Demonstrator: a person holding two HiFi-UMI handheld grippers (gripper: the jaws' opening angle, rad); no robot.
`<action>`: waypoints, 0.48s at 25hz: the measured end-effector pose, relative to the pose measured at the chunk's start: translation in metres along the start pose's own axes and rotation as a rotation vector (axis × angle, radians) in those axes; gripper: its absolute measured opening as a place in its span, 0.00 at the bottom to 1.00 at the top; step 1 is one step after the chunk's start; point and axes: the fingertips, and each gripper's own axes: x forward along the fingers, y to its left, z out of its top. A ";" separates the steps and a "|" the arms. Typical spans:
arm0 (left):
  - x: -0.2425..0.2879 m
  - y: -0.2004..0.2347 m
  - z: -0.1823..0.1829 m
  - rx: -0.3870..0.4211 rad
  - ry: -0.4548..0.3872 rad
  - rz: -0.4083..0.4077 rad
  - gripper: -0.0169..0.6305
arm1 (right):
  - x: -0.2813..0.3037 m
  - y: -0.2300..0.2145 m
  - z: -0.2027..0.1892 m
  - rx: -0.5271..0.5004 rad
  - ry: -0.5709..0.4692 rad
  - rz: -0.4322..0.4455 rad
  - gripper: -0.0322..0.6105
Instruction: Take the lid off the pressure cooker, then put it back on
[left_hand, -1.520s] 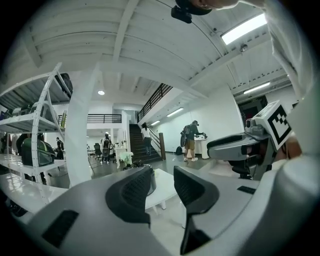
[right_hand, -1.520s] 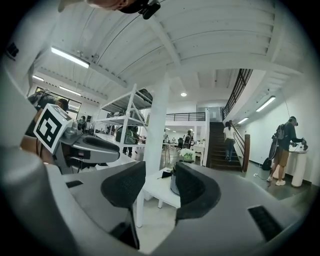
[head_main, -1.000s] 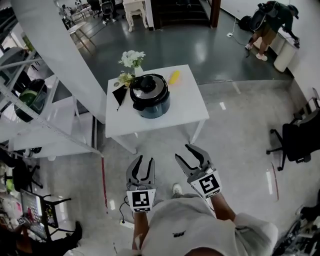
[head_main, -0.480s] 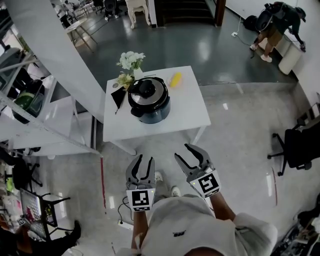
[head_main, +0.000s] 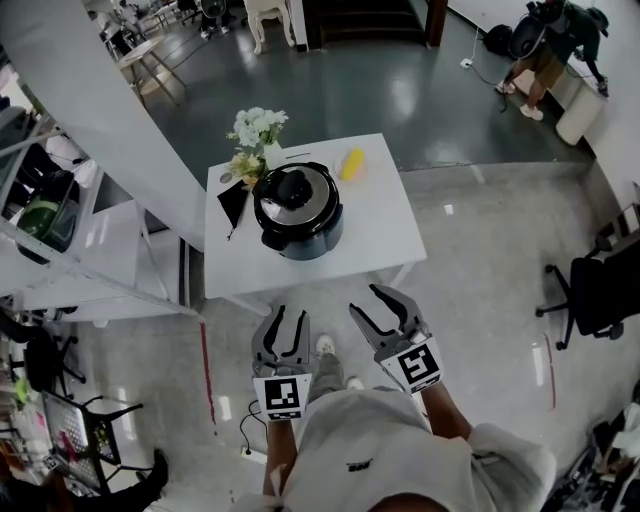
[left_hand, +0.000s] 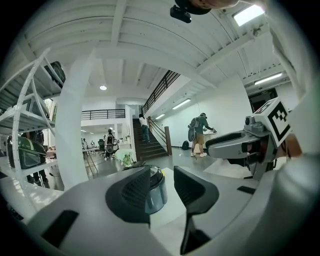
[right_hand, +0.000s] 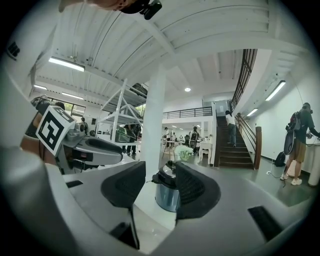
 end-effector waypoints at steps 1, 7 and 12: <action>0.006 0.005 0.000 0.000 0.001 -0.003 0.27 | 0.007 -0.002 0.000 0.000 0.003 -0.003 0.35; 0.041 0.036 -0.003 -0.001 0.010 -0.039 0.27 | 0.052 -0.015 0.000 -0.032 0.000 -0.014 0.35; 0.073 0.065 -0.005 -0.007 0.014 -0.073 0.28 | 0.092 -0.022 0.003 -0.021 0.034 -0.042 0.35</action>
